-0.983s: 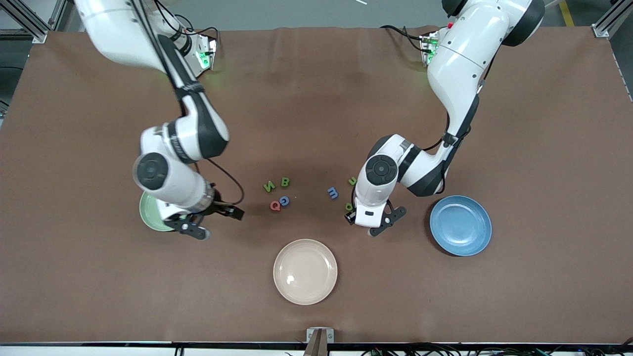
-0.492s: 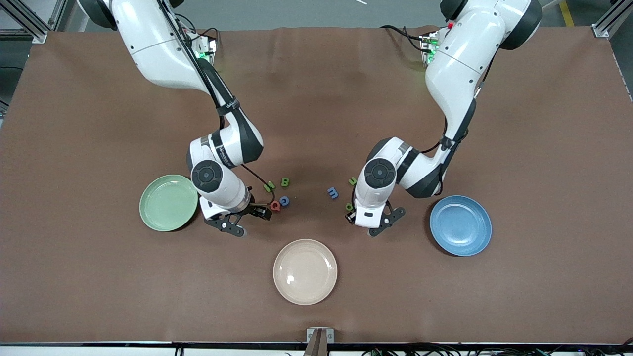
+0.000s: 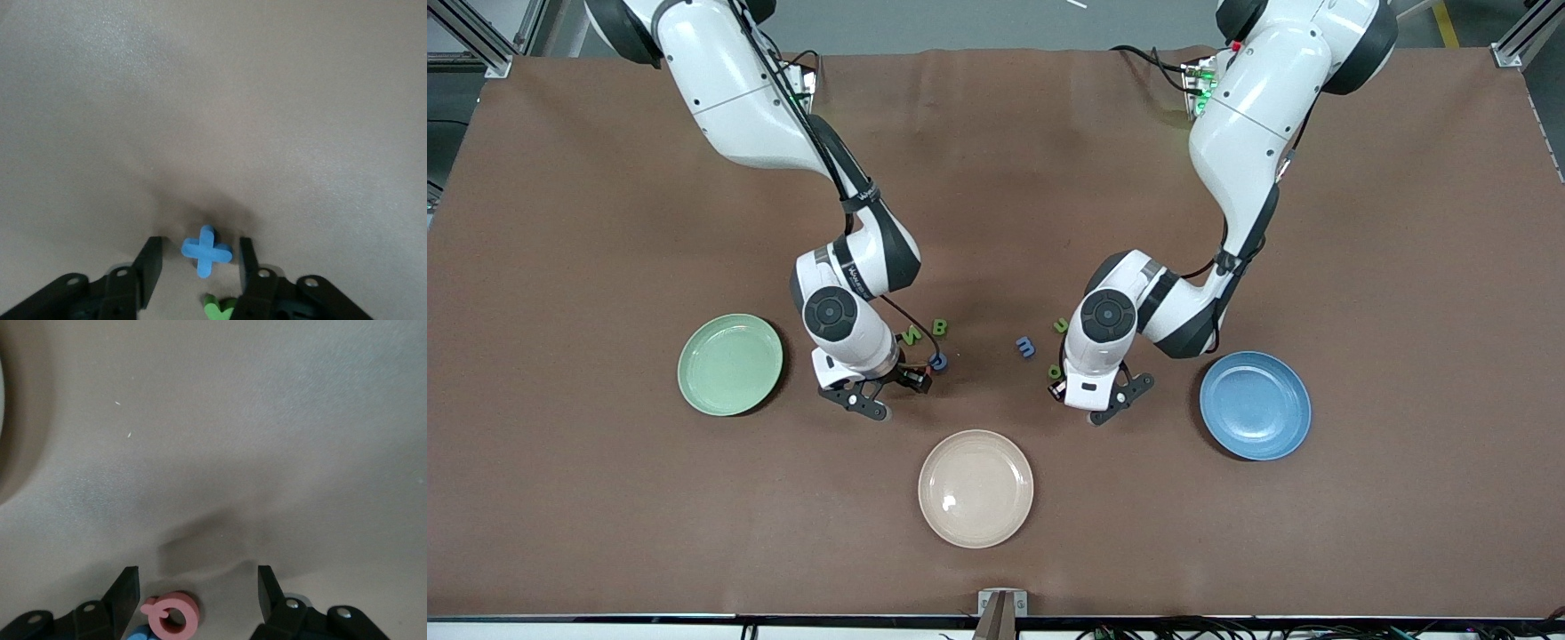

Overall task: Sort upper and lower case letters into plates
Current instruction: 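Grasp the blue x with the left gripper while the right gripper grasps the pink letter, then carry the blue x into the blue plate and open the left gripper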

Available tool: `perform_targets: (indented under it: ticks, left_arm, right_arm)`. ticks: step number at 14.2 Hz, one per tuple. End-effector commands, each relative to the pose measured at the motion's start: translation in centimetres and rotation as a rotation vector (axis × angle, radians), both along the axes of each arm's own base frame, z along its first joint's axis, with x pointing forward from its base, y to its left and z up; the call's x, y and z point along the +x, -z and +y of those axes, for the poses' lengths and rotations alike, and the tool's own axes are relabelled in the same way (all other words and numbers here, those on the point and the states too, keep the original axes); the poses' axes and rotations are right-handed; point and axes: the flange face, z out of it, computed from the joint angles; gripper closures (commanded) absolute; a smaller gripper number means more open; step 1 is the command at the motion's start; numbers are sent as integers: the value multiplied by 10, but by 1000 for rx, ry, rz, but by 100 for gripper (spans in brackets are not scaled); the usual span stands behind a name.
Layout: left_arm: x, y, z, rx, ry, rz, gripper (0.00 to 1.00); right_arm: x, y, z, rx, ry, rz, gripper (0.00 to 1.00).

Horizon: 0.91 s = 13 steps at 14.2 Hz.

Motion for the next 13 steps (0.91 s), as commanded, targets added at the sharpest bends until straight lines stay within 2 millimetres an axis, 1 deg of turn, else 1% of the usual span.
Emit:
perform_targets:
  ticks: [1, 2, 3, 4, 6, 7, 8, 9, 11, 12, 13]
  left_arm:
    - [2, 5, -4, 8, -6, -14, 64]
    - [2, 6, -4, 10, -4, -13, 71]
    - [3, 6, -3, 10, -2, -13, 88]
    - [6, 1, 1, 6, -8, -16, 96]
    - [14, -16, 8, 3, -18, -31, 99]
    - [22, -25, 21, 10, -33, -33, 99]
    - [30, -31, 40, 22, -49, -24, 99]
    - [35, -45, 54, 26, -32, -15, 100]
    - [23, -67, 61, 63, 57, 30, 100]
    - [24, -76, 73, 68, 76, 30, 99]
    - [26, -83, 98, 77, 105, 36, 99]
  right_arm:
    - [-6, 7, 13, -10, 26, -12, 20]
    - [-10, 8, 19, -12, 30, -9, 20]
    - [-13, 8, 24, -13, 31, -9, 20]
    - [-16, 9, 28, -14, 27, -8, 20]
    - [-18, 9, 28, -18, 26, 2, 20]
    - [-21, 11, 27, -22, 25, 8, 20]
    - [-22, 12, 27, -25, 23, 10, 20]
    - [-24, 14, 26, -27, 22, 14, 20]
    - [-24, 14, 25, -41, 8, 8, 20]
    - [-24, 14, 25, -62, -18, -4, 20]
    - [-23, 15, 23, -77, -33, -11, 22]
